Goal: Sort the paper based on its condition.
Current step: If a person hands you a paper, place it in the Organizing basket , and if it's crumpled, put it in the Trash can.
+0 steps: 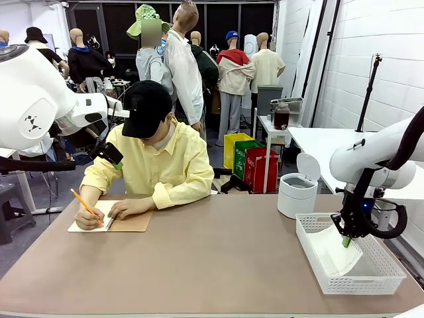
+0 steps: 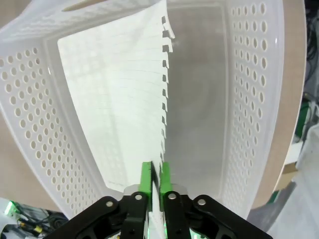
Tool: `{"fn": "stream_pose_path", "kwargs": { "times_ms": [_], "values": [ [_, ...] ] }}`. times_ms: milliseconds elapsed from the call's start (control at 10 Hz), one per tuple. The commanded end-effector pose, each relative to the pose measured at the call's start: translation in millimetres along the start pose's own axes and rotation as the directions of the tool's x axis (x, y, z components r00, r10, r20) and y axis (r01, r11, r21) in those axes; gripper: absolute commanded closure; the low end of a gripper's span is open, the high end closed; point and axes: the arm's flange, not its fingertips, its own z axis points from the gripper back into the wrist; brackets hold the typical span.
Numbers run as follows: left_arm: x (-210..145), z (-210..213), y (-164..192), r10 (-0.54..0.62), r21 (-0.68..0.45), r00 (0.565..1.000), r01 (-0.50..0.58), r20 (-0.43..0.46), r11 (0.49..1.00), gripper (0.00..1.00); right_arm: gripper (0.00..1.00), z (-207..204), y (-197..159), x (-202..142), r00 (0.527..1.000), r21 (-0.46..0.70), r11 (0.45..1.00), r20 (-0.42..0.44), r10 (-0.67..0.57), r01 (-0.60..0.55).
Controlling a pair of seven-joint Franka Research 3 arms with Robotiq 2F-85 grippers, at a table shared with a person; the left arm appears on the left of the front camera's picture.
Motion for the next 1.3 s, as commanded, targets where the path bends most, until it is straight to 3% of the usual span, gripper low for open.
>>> {"fn": "stream_pose_path", "kwargs": {
  "times_ms": [0, 200, 300, 800, 1000, 1100, 1200],
  "values": [
    [-0.4, 0.7, 0.4, 0.001, -0.004, 1.000, -0.001, -0.006, 1.000, 0.00, 0.45, 6.9, 7.2, 4.3, 0.998, -0.017, 0.999, -0.040, -0.039, 0.038],
    [-0.4, 0.7, 0.4, 0.001, -0.004, 1.000, -0.001, -0.006, 1.000, 0.00, 0.06, 11.7, 9.3, 3.3, 0.996, -0.036, 0.997, -0.053, -0.069, 0.067],
    [-0.4, 0.7, 0.4, 0.001, -0.004, 1.000, -0.001, -0.006, 1.000, 0.00, 0.00, 15.3, 10.4, 2.5, 0.995, -0.053, 0.995, -0.060, -0.084, 0.081],
    [-0.4, 0.7, 0.4, 0.001, -0.004, 1.000, -0.001, -0.006, 1.000, 0.00, 0.00, 23.5, 13.8, 3.5, 0.988, -0.105, 0.986, -0.071, -0.134, 0.127],
    [-0.4, 0.7, 0.4, 0.001, -0.004, 1.000, -0.001, -0.006, 1.000, 0.00, 0.00, 25.0, 17.0, 5.9, 0.988, -0.092, 0.984, -0.002, -0.155, 0.154],
    [-0.4, 0.7, 0.4, 0.001, -0.004, 1.000, -0.001, -0.006, 1.000, 0.00, 0.00, 20.8, 10.8, 0.9, 0.992, -0.070, 0.991, -0.059, -0.115, 0.111],
    [-0.4, 0.7, 0.4, 0.001, -0.004, 1.000, -0.001, -0.006, 1.000, 0.00, 0.00, 20.8, 10.8, 0.9, 0.992, -0.070, 0.991, -0.059, -0.115, 0.111]
  ]
}}
